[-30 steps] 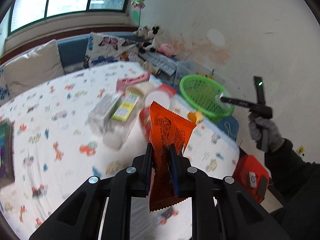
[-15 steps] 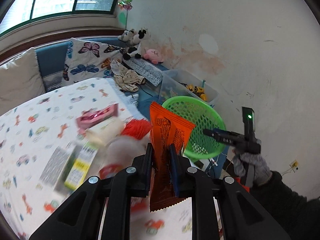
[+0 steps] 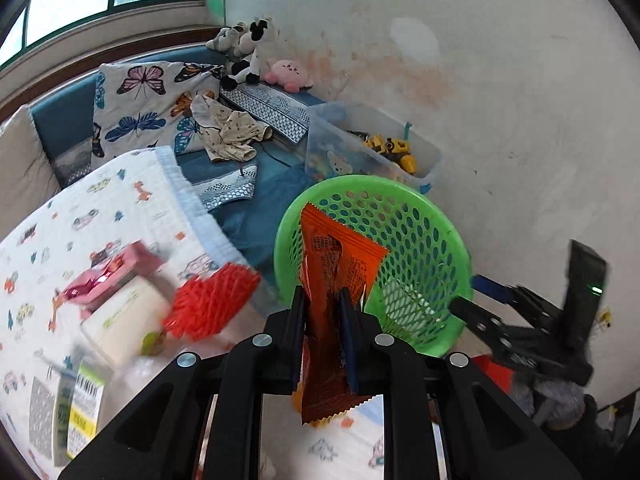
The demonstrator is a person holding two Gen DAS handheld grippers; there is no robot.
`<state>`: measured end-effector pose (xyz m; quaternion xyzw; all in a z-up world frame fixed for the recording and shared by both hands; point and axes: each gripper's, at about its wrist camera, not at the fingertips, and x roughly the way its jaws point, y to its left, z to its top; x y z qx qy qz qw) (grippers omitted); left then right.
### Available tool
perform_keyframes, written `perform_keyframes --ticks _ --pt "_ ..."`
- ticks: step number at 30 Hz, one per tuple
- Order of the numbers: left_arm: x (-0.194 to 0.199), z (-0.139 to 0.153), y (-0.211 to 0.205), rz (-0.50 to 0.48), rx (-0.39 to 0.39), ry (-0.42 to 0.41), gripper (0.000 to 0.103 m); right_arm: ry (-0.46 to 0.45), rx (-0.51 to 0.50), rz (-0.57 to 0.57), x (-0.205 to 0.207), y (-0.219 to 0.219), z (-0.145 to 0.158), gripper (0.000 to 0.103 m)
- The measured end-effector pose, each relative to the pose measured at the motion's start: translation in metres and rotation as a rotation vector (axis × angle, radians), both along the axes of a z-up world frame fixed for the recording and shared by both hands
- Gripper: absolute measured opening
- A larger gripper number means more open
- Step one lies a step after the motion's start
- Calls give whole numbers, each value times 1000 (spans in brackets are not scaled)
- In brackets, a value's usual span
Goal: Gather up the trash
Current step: 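Carry the dome and wrapper to the green basket and release both, then grasp the red paper cup with the left tool while the right tool grasps the orange peel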
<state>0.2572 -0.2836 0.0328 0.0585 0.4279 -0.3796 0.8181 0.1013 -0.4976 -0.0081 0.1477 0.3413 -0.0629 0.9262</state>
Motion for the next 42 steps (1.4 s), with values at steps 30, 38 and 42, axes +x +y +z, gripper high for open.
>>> perform_keyframes --ticks 30,38,42 --pt "-28 15 39 125 -44 -33 65 -29 21 108 -30 53 5 78" --pt "-48 23 107 223 -65 -66 70 2 -5 207 -15 104 -9 78" --pt "-58 18 139 279 -68 -67 70 28 -13 243 -3 127 -21 78"
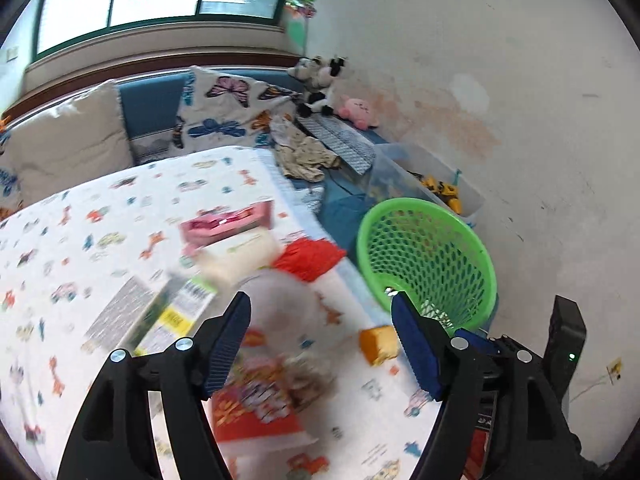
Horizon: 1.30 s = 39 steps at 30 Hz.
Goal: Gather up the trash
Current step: 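Grasp the red paper cup with the left tool while the right tool grasps the orange peel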
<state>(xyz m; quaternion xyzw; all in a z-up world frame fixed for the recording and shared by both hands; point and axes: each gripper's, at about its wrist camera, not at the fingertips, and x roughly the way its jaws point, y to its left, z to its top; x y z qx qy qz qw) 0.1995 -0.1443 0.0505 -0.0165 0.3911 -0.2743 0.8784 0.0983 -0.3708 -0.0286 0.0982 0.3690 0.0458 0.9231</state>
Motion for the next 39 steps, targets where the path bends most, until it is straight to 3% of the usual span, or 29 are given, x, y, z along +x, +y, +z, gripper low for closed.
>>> perform_keyframes --ticks 9,16,26,30,39 --pt "-11 -16 49 92 -47 57 71 51 -38 7 24 22 -23 78" --pt "-11 -36 63 122 -49 115 71 73 -47 3 34 25 -31 76" --pt "-1 -66 56 126 -8 209 71 103 -106 -9 46 36 -46 60" --pt "6 -74 49 102 6 231 78 99 -101 -10 46 34 -44 48" --pt "27 -92 30 54 79 295 78 90 -88 -3 41 29 -38 41"
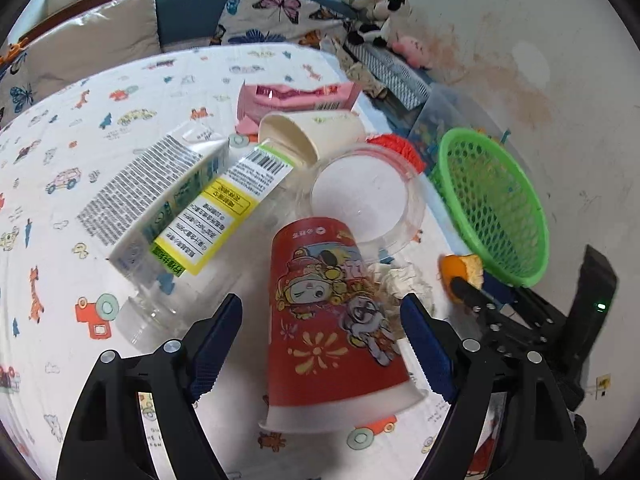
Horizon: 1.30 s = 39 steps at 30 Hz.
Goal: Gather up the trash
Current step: 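Grasp the red paper cup with the left tool while the right tool grasps the orange peel, then carry the red cup and orange peel to the green basket and release both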
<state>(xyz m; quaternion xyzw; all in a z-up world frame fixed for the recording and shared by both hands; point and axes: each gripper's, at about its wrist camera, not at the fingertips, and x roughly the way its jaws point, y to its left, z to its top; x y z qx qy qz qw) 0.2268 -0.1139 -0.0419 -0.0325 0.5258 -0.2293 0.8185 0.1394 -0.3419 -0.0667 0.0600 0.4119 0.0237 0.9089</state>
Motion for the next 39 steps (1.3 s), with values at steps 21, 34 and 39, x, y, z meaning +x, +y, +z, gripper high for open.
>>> perform_keyframes --ticks 21,34,39 --pt "3 -15 -5 -37 -19 98 70 -47 32 26 -20 0 21 38" --pt "-26 38 13 -59 -93 -3 69 -95 64 27 -28 -10 43 37" --pt "-24 61 -5 -95 -126 -33 69 -113 50 -24 -24 -32 52 37"
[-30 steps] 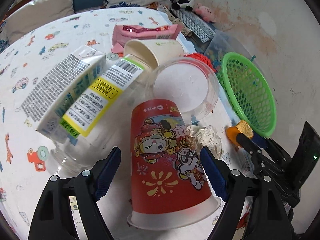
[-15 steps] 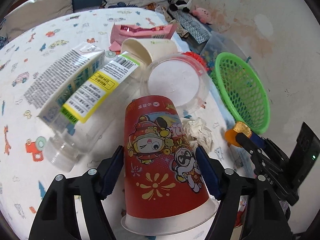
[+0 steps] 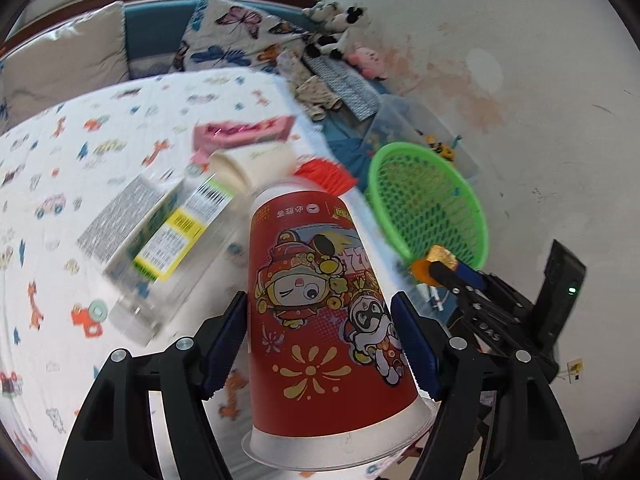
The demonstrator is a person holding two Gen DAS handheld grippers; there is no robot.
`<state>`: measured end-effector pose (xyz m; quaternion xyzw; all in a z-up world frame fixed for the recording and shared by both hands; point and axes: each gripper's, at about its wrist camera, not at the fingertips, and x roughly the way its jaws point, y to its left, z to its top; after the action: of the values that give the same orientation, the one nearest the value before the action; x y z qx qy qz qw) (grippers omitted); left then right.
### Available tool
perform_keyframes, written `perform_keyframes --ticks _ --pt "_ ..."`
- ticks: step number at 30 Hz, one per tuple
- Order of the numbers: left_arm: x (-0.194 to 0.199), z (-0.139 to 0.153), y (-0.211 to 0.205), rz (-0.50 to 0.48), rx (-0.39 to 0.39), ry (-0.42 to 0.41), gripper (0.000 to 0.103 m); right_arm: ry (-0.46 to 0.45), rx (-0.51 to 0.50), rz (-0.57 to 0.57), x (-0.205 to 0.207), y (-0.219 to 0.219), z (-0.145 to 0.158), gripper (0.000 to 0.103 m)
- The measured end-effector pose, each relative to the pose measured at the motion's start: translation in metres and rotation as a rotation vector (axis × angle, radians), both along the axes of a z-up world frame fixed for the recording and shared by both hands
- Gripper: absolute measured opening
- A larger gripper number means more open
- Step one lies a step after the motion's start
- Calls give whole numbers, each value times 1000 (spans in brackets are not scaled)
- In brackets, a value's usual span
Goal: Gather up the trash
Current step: 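Carry the red cup and orange peel to the green basket and release both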
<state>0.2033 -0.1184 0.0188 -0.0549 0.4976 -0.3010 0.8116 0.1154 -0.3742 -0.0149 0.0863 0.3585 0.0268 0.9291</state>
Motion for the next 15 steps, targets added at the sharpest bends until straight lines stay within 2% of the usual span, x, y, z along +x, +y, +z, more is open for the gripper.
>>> perform_keyframes --ticks 10,15 --pt "18 29 -67 -83 -34 -56 69 28 -12 -151 14 -69 -8 38" --pt "27 37 -103 -126 -47 -86 69 48 23 -199 17 -95 -17 40"
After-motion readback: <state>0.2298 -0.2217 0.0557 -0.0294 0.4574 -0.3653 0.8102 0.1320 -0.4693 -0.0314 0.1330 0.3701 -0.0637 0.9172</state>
